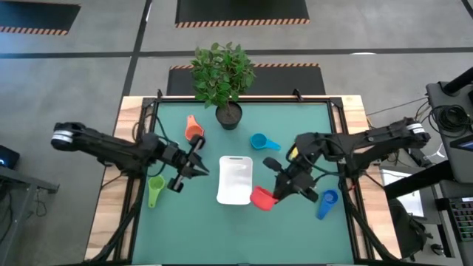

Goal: Nest measuring cups in basket
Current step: Stack the red measuring cup on top of the orange measuring cup

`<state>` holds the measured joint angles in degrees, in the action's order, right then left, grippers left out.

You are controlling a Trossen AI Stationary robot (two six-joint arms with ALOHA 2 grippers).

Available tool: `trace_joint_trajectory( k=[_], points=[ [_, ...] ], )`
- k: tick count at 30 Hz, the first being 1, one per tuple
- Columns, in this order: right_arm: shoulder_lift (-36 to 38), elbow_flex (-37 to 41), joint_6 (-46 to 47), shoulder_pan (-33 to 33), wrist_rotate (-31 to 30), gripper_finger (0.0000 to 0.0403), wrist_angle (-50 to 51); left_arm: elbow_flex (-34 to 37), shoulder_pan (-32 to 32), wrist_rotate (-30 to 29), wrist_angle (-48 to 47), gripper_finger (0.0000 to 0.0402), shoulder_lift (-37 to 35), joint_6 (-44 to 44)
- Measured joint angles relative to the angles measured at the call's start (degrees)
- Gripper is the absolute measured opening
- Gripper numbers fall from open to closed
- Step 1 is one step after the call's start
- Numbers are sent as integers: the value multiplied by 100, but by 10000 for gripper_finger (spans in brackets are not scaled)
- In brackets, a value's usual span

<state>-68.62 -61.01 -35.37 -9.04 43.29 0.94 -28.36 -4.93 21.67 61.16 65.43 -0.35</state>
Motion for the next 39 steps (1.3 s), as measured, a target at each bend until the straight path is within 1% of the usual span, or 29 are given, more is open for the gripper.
trace_joint_trajectory(
  k=[4, 6, 8, 13, 16, 20, 25, 32, 37, 39],
  points=[
    [-428, -188, 107, 190, 332, 9, -200, -34, 4, -8, 839, 53, 681, 29],
    [-681, -362, 120, 257, 460, 9, -209, -169, 4, -7, 1017, 77, 989, -1],
    [-957, -564, 202, 334, 725, 9, -201, -336, 4, 55, 1020, 104, 1220, -14],
    [-1589, -1069, 430, 537, 1571, 9, -80, -673, 4, 646, 998, 164, 1684, -8],
    [-1867, -1255, 540, 655, 1940, 9, -71, -849, 4, 973, 1008, 186, 1905, 65],
    [-2121, -1406, 550, 781, 2222, 9, -47, -1025, 4, 1187, 995, 193, 2142, 69],
    [-2238, -1486, 546, 865, 2659, 9, -6, -1097, 37, 1206, 989, 194, 2247, 89],
    [-2225, -1499, 470, 862, 2724, 9, -23, -1111, 128, 1185, 967, 191, 2319, 134],
    [-2227, -1532, 472, 862, 2734, 9, -21, -1336, 129, 1202, 952, 177, 2659, 105],
    [-2227, -1532, 495, 866, 2782, 8, 27, -1455, 129, 1377, 981, 171, 2830, 61]
  ],
)
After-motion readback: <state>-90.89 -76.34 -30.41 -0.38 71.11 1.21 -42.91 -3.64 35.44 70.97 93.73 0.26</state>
